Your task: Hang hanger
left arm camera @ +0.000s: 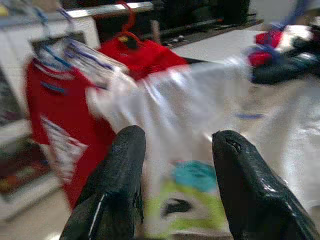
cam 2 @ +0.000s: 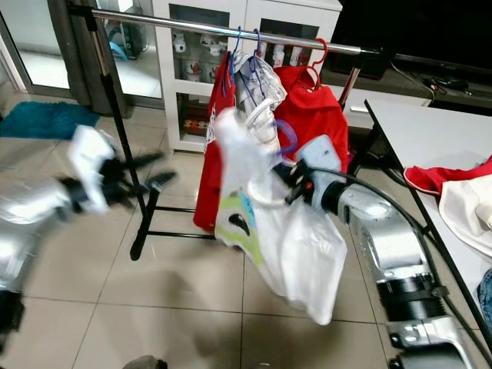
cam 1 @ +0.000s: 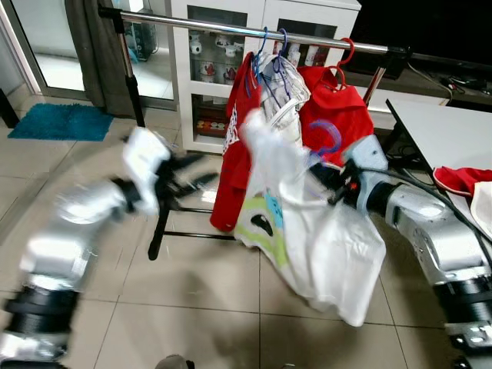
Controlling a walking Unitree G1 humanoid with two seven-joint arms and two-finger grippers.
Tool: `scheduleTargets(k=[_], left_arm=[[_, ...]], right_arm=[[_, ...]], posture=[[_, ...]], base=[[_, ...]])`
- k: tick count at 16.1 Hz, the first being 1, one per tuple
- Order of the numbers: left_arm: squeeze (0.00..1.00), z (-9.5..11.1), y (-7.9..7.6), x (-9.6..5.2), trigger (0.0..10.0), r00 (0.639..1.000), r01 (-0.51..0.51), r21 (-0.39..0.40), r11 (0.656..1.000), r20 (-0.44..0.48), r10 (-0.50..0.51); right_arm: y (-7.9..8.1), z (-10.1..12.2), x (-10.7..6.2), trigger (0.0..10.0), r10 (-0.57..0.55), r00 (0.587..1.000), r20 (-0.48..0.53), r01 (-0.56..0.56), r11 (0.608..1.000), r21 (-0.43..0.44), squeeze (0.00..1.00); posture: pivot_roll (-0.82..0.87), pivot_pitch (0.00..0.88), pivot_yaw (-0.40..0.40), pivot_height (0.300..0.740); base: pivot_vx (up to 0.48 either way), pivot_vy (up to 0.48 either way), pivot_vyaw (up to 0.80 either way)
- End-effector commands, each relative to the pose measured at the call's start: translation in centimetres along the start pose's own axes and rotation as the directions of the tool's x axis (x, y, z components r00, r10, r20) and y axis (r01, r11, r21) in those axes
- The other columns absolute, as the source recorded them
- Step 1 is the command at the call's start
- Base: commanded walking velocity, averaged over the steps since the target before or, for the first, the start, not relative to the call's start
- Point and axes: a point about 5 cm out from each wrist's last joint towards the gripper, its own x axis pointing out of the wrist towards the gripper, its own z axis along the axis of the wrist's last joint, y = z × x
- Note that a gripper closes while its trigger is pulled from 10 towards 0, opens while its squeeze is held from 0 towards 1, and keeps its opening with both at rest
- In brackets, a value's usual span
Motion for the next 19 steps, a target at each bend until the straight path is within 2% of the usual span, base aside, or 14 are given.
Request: scheduleTargets(k=[1,2,3,5,6,7,8,10,12,15,17,18,19], left_arm=[[0.8,1.2,1.3,-1.0,10.0,1.0,-0.013,0.053,0.999,0.009,0.013],[0.55,1.3,2.0,-1.7,10.0,1.0,-0.028,0.075,0.997,-0.004,0.029],[0.0,1.3,3.1,-3.3,10.0,0.998,-0.04,0.108,0.993,-0.044,0.044],[0.0,1.0,3.9,-5.2,10.0,0.997,-0.008,0.123,0.992,-0.073,0.018],[0.0,1.0,4.1,-5.7,10.0,0.998,0.0,0.108,0.994,-0.061,0.007],[0.0,0.9,3.9,-6.9,10.0,0.996,0.071,0.053,0.996,-0.066,-0.067],[0.0,0.8,3.8,-7.2,10.0,0.993,0.095,0.037,0.995,-0.073,-0.092],[0.0,0.8,2.7,-8.0,10.0,0.975,0.217,0.024,0.976,-0.05,-0.216],[0.0,0.4,2.4,-8.2,10.0,0.959,0.274,0.0,0.962,-0.072,-0.273],[0.0,-0.8,2.6,-8.8,10.0,0.949,0.276,0.0,0.961,-0.158,-0.272],[0.0,-1.5,3.0,-8.5,7.9,0.953,0.262,0.001,0.965,-0.16,-0.259],[0.0,-1.8,2.9,-8.3,0.3,0.953,0.264,-0.012,0.965,-0.153,-0.263],[0.0,-2.3,2.9,-8.0,0.0,0.95,0.273,-0.047,0.961,-0.146,-0.277]], right_arm=[[0.7,0.9,-0.5,10.0,0.113,0.993,0.035,-0.111,0.993,-0.049,0.0],[1.0,1.2,-0.6,10.0,0.16,0.986,0.041,-0.158,0.986,-0.057,0.0],[1.5,1.7,-1.1,10.0,0.254,0.965,0.058,-0.25,0.966,-0.072,0.0],[2.0,2.5,-1.7,10.0,0.349,0.933,0.085,-0.34,0.935,-0.099,0.0],[2.2,2.7,-1.9,10.0,0.372,0.923,0.094,-0.363,0.926,-0.107,0.0],[2.3,3.0,-2.1,10.0,0.411,0.906,0.106,-0.399,0.91,-0.115,0.0],[2.3,3.1,-2.1,10.0,0.416,0.903,0.107,-0.404,0.907,-0.115,0.0],[2.6,3.4,-2.3,10.0,0.463,0.878,0.12,-0.451,0.885,-0.114,0.0],[2.8,3.4,-2.3,10.0,0.48,0.868,0.124,-0.469,0.876,-0.112,0.0],[3.0,3.5,-2.3,10.0,0.506,0.852,0.132,-0.494,0.862,-0.115,0.0],[3.3,3.7,-2.4,10.0,0.531,0.835,0.146,-0.519,0.847,-0.113,0.0],[3.3,3.8,-2.4,10.0,0.535,0.832,0.148,-0.524,0.845,-0.112,0.0],[3.4,3.7,-2.5,10.0,0.539,0.829,0.149,-0.528,0.842,-0.111,0.0]], posture=[[-0.08,0.0,-0.08,0.74],[-0.08,0.0,-0.08,0.74],[-0.08,0.0,-0.082,0.74],[-0.07,0.0,-0.092,0.74],[-0.07,0.0,-0.092,0.74],[-0.07,0.0,-0.093,0.74],[-0.07,0.0,-0.093,0.74],[-0.07,0.0,-0.096,0.74],[-0.07,0.0,-0.094,0.74],[-0.07,0.0,-0.091,0.74],[-0.07,0.0,-0.086,0.74],[-0.08,0.0,-0.084,0.74],[-0.08,0.0,-0.08,0.74]], base=[[0.0,0.0,0.0],[0.0,0.0,0.0],[0.0,0.0,0.0],[0.0,0.0,0.0],[0.0,0.0,0.0],[0.0,0.0,0.0],[0.0,0.0,0.0],[0.0,0.0,0.0],[0.0,0.0,0.0],[0.0,0.0,0.0],[0.0,0.0,0.0],[0.0,0.0,0.0],[0.0,0.0,0.0]])
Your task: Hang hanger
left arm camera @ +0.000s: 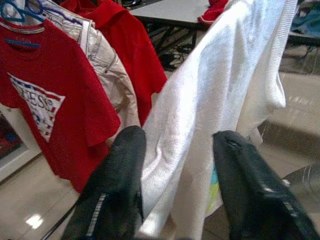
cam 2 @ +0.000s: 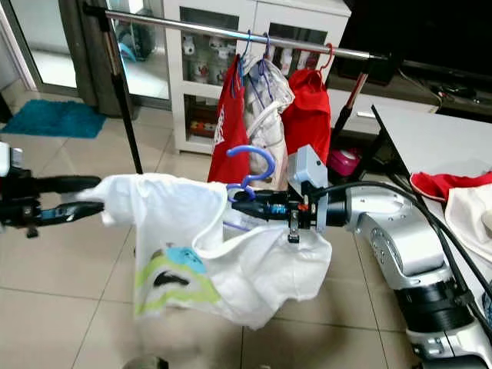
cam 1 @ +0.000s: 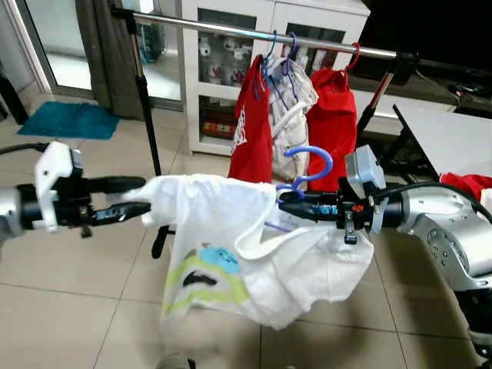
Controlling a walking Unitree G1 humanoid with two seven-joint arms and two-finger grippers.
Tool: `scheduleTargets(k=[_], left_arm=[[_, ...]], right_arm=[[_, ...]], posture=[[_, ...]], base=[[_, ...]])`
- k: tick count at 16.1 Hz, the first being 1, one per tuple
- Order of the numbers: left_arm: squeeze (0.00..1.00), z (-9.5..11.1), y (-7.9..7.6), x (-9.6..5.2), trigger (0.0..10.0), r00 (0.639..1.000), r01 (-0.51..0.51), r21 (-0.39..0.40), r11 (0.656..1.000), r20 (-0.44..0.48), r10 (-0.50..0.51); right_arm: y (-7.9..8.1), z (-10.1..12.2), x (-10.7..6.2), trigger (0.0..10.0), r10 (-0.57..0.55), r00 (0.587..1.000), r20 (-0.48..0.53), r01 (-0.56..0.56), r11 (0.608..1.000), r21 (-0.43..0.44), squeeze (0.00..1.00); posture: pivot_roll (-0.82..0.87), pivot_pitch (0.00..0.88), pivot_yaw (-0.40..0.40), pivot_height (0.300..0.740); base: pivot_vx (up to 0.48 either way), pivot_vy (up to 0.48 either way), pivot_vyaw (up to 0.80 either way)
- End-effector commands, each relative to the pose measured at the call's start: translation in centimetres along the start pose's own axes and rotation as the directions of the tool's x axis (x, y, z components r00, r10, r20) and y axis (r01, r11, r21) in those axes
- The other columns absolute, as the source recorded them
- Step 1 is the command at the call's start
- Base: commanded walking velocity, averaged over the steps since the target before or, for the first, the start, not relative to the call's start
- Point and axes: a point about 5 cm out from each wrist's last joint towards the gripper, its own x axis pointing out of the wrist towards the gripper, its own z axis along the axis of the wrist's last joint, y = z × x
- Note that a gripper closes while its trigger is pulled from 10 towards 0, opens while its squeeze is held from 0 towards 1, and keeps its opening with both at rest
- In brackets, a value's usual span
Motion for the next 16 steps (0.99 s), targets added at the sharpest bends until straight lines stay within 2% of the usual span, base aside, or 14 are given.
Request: scheduleTargets(k=[1,4,8,11,14,16], left_arm=[[0.0,-0.1,0.1,0.4,0.0,1.0,0.013,0.01,1.0,-0.01,-0.013],[0.0,-0.6,0.4,0.6,0.0,1.0,0.005,0.01,1.0,-0.004,-0.005],[0.0,-0.8,0.7,0.9,0.0,1.0,0.011,0.003,1.0,0.015,-0.011],[0.0,-0.9,0.7,0.9,0.0,1.0,0.008,0.0,1.0,0.018,-0.008],[0.0,-1.2,0.8,0.5,0.0,1.0,-0.018,-0.024,1.0,0.017,0.019],[0.0,-1.7,1.1,-0.5,0.0,0.997,-0.078,-0.07,0.994,0.006,0.079]], right_arm=[[0.2,0.6,-0.4,10.0,0.013,1.0,0.01,-0.013,1.0,-0.017,0.0],[0.3,0.7,-0.3,10.0,0.016,1.0,0.014,-0.016,1.0,-0.013,0.0],[0.2,0.6,-0.1,10.0,-0.032,0.999,0.013,0.03,0.997,0.076,0.0],[0.3,0.6,-0.1,10.0,-0.012,1.0,0.009,0.011,0.995,0.099,0.0],[0.3,0.8,0.0,10.0,0.0,1.0,0.013,-0.001,0.998,0.07,0.0],[0.3,0.8,-0.1,10.0,0.001,1.0,0.014,-0.002,0.998,0.066,0.0]], posture=[[-0.08,0.0,-0.077,0.74],[-0.08,0.0,-0.071,0.74],[-0.08,0.0,-0.071,0.74],[-0.08,0.0,-0.074,0.74],[-0.08,0.0,-0.076,0.74],[-0.08,0.0,-0.078,0.74]], base=[[0.0,0.0,0.0],[0.0,0.0,0.0],[0.0,0.0,0.0],[0.0,0.0,0.0],[0.0,0.0,0.0],[0.0,0.0,0.0]])
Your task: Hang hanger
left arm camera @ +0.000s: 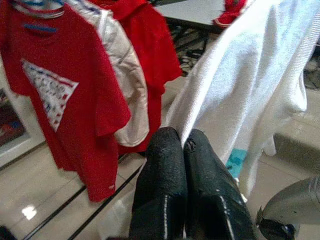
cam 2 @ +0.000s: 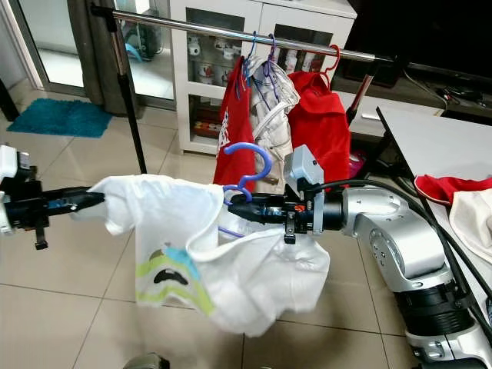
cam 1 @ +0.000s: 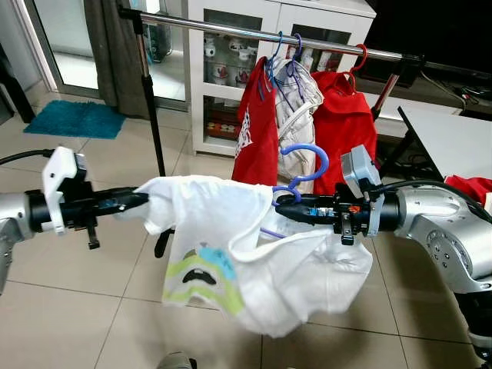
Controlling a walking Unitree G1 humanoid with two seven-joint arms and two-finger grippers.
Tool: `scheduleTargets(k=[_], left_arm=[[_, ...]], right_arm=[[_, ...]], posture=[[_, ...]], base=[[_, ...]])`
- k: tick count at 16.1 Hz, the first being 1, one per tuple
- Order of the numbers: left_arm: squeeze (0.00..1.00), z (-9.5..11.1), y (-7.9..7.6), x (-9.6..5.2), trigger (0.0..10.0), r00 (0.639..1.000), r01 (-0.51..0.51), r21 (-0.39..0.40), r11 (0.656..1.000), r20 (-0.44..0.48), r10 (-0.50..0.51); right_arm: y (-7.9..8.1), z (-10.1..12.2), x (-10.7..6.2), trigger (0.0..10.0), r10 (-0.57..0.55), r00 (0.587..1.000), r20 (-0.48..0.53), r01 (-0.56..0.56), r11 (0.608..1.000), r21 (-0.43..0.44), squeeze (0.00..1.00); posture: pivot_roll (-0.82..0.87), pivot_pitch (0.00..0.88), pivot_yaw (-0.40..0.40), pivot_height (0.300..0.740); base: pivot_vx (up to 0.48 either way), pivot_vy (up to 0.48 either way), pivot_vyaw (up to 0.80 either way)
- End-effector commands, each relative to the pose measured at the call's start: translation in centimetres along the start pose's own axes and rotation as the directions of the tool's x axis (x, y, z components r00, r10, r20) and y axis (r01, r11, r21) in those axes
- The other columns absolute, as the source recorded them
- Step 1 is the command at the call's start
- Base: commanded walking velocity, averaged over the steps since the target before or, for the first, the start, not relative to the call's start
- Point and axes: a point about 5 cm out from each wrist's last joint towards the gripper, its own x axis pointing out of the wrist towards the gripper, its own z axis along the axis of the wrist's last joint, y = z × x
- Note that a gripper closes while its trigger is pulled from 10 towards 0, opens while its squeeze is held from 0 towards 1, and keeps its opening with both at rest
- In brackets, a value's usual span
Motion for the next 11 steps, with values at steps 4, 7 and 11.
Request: scheduleTargets(k=[4,7,11], left_arm=[[0.0,-0.6,1.1,-2.8,0.0,0.985,-0.17,-0.02,0.985,-0.025,0.17],[0.0,-0.8,0.9,-3.3,0.0,0.983,-0.182,-0.033,0.983,-0.035,0.181],[0.0,-1.5,0.7,-4.3,0.0,0.969,-0.24,-0.035,0.97,-0.075,0.237]], right_arm=[[-0.2,0.7,-0.7,10.0,-0.013,1.0,0.007,0.014,0.999,-0.05,0.0],[-0.4,0.6,-0.7,10.0,-0.022,1.0,-0.002,0.022,0.998,-0.058,0.0],[-0.8,0.6,-0.5,10.0,-0.073,0.997,0.009,0.074,0.997,-0.039,0.0]], posture=[[-0.07,0.0,-0.085,0.74],[-0.07,0.0,-0.086,0.74],[-0.07,0.0,-0.089,0.74]], base=[[0.0,0.0,0.0],[0.0,0.0,0.0],[0.0,0.0,0.0]])
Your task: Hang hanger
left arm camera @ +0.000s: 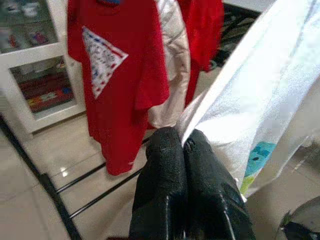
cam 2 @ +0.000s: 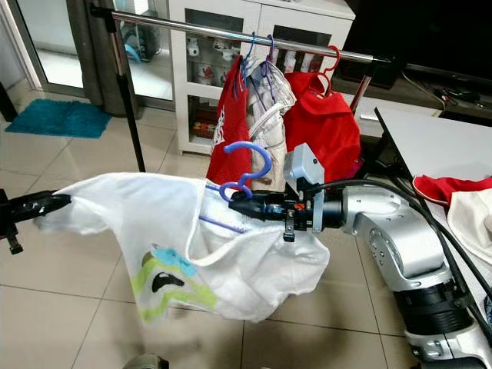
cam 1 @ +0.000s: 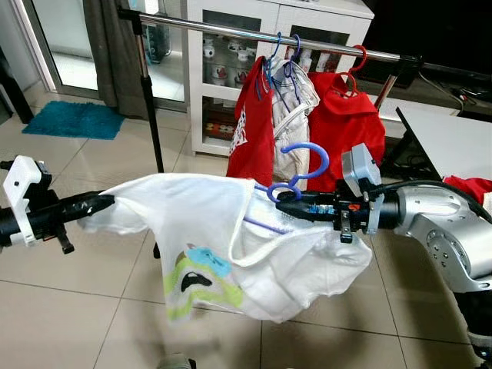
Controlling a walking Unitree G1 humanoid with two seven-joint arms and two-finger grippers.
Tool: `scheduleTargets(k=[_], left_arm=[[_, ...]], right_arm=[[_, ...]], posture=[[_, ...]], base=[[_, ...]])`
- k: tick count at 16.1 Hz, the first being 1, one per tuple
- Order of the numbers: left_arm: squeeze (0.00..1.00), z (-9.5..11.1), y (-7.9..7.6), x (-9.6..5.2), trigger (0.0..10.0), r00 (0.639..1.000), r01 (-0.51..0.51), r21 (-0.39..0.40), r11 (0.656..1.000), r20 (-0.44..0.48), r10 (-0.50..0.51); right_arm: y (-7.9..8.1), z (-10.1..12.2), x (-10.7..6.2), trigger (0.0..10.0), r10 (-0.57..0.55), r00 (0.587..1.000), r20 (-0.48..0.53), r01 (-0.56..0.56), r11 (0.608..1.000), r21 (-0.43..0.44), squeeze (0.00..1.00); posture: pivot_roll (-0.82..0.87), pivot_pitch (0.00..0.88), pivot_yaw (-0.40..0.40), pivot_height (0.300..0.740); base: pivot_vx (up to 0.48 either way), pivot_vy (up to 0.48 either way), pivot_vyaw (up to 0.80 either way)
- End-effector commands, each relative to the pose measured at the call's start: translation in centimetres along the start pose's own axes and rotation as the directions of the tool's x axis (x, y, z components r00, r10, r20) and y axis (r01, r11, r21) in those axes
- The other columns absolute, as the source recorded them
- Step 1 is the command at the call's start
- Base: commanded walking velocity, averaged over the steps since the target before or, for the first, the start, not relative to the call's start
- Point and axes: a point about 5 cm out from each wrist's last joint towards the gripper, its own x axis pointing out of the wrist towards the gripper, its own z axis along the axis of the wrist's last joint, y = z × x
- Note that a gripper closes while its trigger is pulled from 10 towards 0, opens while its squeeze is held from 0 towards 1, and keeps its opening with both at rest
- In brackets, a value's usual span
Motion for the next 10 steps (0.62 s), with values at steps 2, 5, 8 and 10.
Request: scheduleTargets(k=[2,5,8,10], left_arm=[[0.0,0.5,0.3,-0.5,0.0,0.999,-0.038,0.037,0.999,-0.011,0.039],[0.0,1.0,1.0,0.0,10.0,0.985,-0.164,0.084,0.983,0.072,0.158],[1.0,1.4,1.2,0.1,10.0,0.977,-0.2,0.103,0.974,0.096,0.19],[1.0,1.4,1.4,-0.3,10.0,0.973,-0.222,0.116,0.968,0.095,0.211]], right_arm=[[-0.5,0.7,-0.4,10.0,-0.028,1.0,0.006,0.028,1.0,-0.008,0.0],[-0.6,0.6,0.0,10.0,-0.037,0.999,-0.011,0.037,0.999,0.009,0.0],[-0.5,0.3,0.3,10.0,-0.021,1.0,-0.012,0.021,1.0,0.004,0.0],[-0.7,0.1,0.2,10.0,-0.035,0.999,-0.029,0.035,0.999,0.001,0.0]], posture=[[-0.07,0.0,-0.093,0.74],[-0.07,0.0,-0.096,0.74],[-0.07,0.0,-0.097,0.74],[-0.07,0.0,-0.1,0.74]], base=[[0.0,0.0,0.0],[0.0,0.0,0.0],[0.0,0.0,0.0],[0.0,0.0,0.0]])
